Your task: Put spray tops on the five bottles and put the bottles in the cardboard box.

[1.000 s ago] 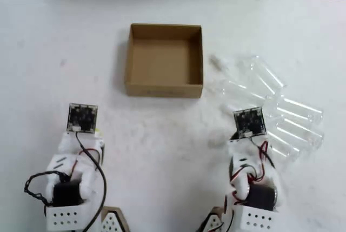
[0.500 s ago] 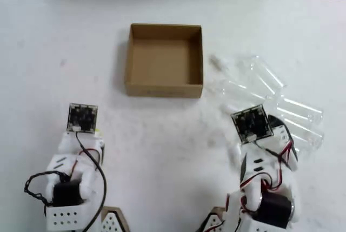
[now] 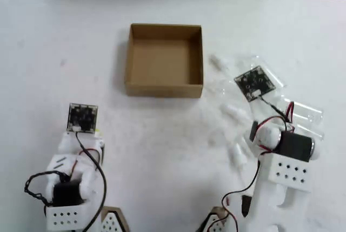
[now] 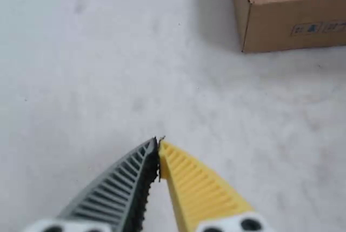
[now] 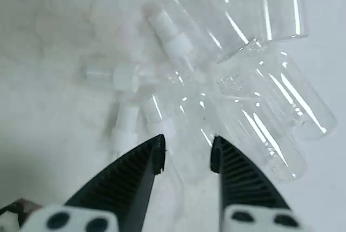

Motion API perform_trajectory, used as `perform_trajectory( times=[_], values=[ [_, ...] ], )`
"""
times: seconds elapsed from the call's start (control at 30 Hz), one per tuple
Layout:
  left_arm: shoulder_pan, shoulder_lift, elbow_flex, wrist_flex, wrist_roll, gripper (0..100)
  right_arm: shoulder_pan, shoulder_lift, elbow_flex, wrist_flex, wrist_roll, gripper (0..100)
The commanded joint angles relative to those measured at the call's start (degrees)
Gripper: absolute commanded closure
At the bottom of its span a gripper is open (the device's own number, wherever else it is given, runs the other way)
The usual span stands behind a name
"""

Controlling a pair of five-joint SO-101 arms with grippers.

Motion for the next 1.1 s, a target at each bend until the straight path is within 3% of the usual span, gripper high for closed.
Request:
perform_trajectory(
  times=[0.0,0.2,0.47,0.8,1.07],
  values=[
    [-0.3,-0.3,-0.2,0.9,-0.4,97,3.4,0.6,-2.0,0.0,5.1,82.3],
    [-0.3,-0.3,-0.2,0.9,-0.4,97,8.7,0.7,3.4,-6.2,13.5,82.2],
    [-0.3,-0.3,-0.2,0.9,-0.4,97,11.9,2.0,5.0,-6.4,21.6,76.7],
    [-0.4,-0.3,-0.2,1.0,-0.4,97,13.7,21.3,-0.9,-9.0,28.1,77.6],
    [-0.4,-0.3,-0.2,1.0,-0.4,97,15.9,27.9,-2.0,-14.6,31.4,77.6]
  ],
)
